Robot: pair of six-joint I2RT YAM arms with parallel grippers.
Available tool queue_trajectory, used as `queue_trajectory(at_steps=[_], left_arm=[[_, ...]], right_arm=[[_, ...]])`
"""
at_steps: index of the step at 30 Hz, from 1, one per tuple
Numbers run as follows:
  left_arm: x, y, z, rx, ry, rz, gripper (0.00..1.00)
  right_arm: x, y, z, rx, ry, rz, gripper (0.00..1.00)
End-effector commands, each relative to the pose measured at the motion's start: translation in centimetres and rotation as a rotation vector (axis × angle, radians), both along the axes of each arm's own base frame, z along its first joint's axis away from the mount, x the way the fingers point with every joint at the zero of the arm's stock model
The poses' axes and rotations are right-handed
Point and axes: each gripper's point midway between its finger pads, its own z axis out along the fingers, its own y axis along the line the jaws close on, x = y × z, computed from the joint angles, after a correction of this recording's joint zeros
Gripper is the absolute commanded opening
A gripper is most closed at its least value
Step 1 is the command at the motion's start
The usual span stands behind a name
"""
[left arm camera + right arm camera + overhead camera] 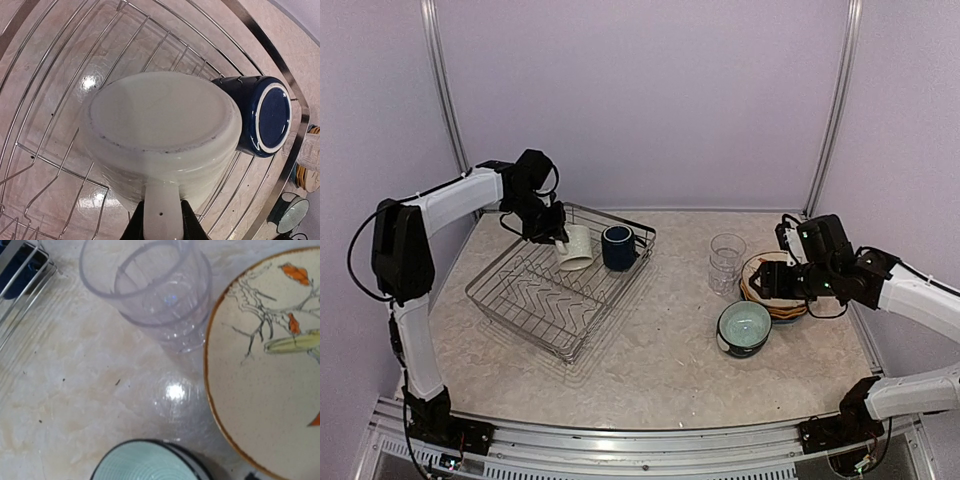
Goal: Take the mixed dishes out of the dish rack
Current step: Grab the cup from the dish rack, then pass from the left arm to the right
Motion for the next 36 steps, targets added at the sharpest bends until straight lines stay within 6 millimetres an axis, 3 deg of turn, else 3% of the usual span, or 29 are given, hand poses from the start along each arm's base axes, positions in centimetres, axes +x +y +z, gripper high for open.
queue_trajectory(at_steps=[1, 9, 13, 17, 22, 27, 31, 36], left_arm=[[0.2, -0.3, 6.2, -0.114, -0.131, 0.000, 0.00], [-1.2, 0.3, 10.6, -0.226, -0.168, 0.028, 0.00], [-2.5, -0.6, 13.3, -0.343, -0.173, 0.010, 0.00], [-3.7, -1.5, 15.3, -0.461, -0.167, -0.003, 0.00], [-5.1, -2.9, 17.8, -0.623, -0.161, -0.044, 0.00], [-6.1, -4.4, 17.6, -0.756, -0.072, -0.061, 0.00], [-6.9, -5.9, 16.8, -0.839, -0.009, -0.062, 0.00], [-7.9, -8.5, 15.5, -0.912, 0.078, -0.073, 0.00]], right_arm=[[1.4, 0.2, 1.9, -0.016, -0.059, 0.007, 0.71], [2.4, 1.2, 4.3, -0.043, -0.118, 0.062, 0.77], [2.9, 2.4, 5.8, -0.040, -0.170, 0.104, 0.83], [3.3, 4.6, 7.4, -0.027, -0.230, 0.169, 0.89], [3.5, 9.1, 9.3, -0.023, -0.327, 0.283, 0.94], [4.0, 14.5, 9.9, -0.025, -0.407, 0.396, 0.95], [4.9, 18.5, 9.2, -0.003, -0.448, 0.440, 0.95], [6.3, 21.7, 8.8, 0.034, -0.495, 0.426, 0.92]])
